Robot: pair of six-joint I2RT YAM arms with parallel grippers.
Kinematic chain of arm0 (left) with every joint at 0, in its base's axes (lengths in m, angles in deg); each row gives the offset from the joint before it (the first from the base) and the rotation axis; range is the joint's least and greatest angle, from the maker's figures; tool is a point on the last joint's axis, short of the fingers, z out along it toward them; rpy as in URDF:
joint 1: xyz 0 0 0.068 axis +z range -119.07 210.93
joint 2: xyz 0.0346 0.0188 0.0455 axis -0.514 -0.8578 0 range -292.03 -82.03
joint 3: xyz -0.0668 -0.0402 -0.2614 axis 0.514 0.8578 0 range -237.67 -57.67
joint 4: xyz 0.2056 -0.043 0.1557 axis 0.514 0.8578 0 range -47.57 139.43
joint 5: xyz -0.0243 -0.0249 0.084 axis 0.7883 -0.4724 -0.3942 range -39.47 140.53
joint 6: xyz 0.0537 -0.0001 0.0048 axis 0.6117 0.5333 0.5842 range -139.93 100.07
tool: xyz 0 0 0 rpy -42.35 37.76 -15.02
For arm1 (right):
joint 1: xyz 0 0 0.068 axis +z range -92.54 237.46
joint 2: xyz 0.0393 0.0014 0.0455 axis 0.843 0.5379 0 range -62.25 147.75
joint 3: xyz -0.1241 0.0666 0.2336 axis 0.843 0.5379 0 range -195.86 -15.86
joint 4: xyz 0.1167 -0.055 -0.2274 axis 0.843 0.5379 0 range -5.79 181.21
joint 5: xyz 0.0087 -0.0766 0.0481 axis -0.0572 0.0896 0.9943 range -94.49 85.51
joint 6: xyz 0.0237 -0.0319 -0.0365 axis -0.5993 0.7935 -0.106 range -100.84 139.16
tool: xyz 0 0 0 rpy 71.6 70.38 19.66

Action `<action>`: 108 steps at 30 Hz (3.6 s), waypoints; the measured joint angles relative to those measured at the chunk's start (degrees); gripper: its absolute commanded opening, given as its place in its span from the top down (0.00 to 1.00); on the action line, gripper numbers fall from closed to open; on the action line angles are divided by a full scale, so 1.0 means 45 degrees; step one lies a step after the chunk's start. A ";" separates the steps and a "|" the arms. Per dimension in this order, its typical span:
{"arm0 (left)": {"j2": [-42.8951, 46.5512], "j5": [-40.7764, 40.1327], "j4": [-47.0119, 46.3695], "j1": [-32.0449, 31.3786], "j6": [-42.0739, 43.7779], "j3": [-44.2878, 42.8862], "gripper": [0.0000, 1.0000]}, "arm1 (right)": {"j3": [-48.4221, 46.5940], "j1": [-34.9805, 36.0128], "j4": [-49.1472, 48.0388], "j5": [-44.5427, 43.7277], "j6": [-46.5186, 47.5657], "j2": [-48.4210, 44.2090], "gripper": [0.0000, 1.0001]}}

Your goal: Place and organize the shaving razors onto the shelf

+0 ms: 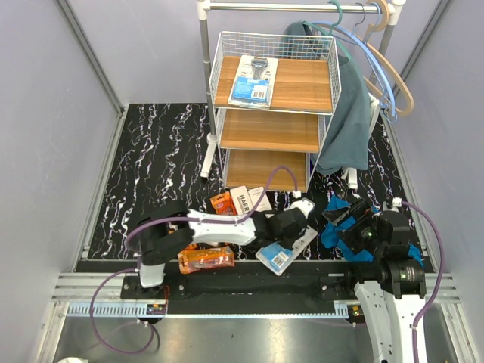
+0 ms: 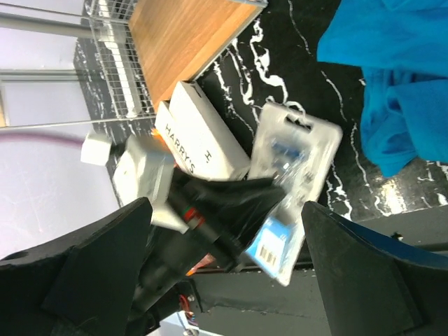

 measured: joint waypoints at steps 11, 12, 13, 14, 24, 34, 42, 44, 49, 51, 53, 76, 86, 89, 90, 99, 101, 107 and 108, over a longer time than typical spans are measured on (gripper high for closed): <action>0.5285 -0.0806 0.0787 -0.0136 -0.0175 0.0743 1.00 | -0.0466 0.0000 -0.1681 0.2633 -0.0369 0.0826 0.04; 0.5547 -0.0811 0.0792 -0.0136 -0.0185 0.0743 1.00 | -0.0291 0.0000 -0.2127 0.3050 -0.0481 0.0874 0.05; 0.5707 -0.0821 0.0801 -0.0136 -0.0189 0.0743 1.00 | -0.0112 0.0000 -0.2458 0.3371 -0.0636 0.0899 0.06; 0.5843 -0.0831 0.0806 -0.0136 -0.0189 0.0743 1.00 | 0.0214 0.0000 -0.2992 0.3798 -0.0860 0.0899 0.07; 0.5877 -0.0903 0.1297 -0.0359 -0.0219 0.0743 1.00 | 0.1627 0.0000 -0.5678 0.5620 -0.2409 0.0899 0.23; 0.5853 -0.1477 0.1948 -0.0423 -0.0238 0.0291 1.00 | 0.2312 0.0000 -0.7266 0.6484 -0.3196 0.0826 0.26; 0.4979 -0.2123 0.3269 -0.0078 -0.1069 -0.2244 1.00 | 0.2312 0.0034 -0.7830 0.6713 -0.3395 0.0340 0.21; 0.4663 -0.2176 0.3721 0.0185 -0.1608 -0.2841 1.00 | 0.2312 0.0034 -0.7936 0.6800 -0.3415 0.0277 0.21; 0.4381 -0.2200 0.4493 0.0874 -0.3181 -0.3415 1.00 | 0.2312 0.0034 -0.8053 0.7072 -0.3356 0.0180 0.21; 0.4381 -0.2239 0.4765 0.1146 -0.3842 -0.3483 1.00 | 0.2283 0.0034 -0.8004 0.7169 -0.3245 0.0092 0.22; 0.4381 -0.2225 0.4974 0.1433 -0.4444 -0.3507 1.00 | 0.2118 0.0034 -0.7713 0.7237 -0.3055 -0.0049 0.23; 0.2909 -0.2137 0.5251 0.1846 -0.6280 -0.4959 1.00 | 0.1404 0.0034 -0.6076 0.7300 -0.1559 0.0573 0.37; 0.2084 -0.2103 0.5085 0.1651 -0.6154 -0.5717 0.99 | 0.1486 0.0034 -0.5829 0.7315 -0.0738 0.1049 0.87; 0.2025 -0.2093 0.5187 0.1651 -0.6110 -0.5712 0.80 | 0.1603 0.0049 -0.5833 0.7334 -0.0495 0.1039 1.00; 0.2025 -0.2093 0.5207 0.1651 -0.6091 -0.5693 0.71 | 0.1642 0.0058 -0.5829 0.7339 -0.0437 0.1030 1.00; 0.3264 -0.2059 0.4585 0.1530 -0.5095 -0.4099 0.01 | 0.0602 0.0053 -0.2686 0.6518 0.1146 0.1846 1.00; 0.4279 -0.2210 0.4405 0.1345 -0.4847 -0.3162 0.01 | -0.0427 0.0053 -0.1996 0.6509 0.1758 0.2210 1.00; 0.9583 -0.3288 0.4935 0.0947 -0.4634 0.0194 0.01 | -0.4333 0.0053 -0.1205 0.7461 0.3468 0.3541 1.00; 1.0671 -0.3589 0.5178 0.0971 -0.4634 0.0510 0.01 | -0.5032 0.0053 -0.1214 0.7849 0.3682 0.3823 1.00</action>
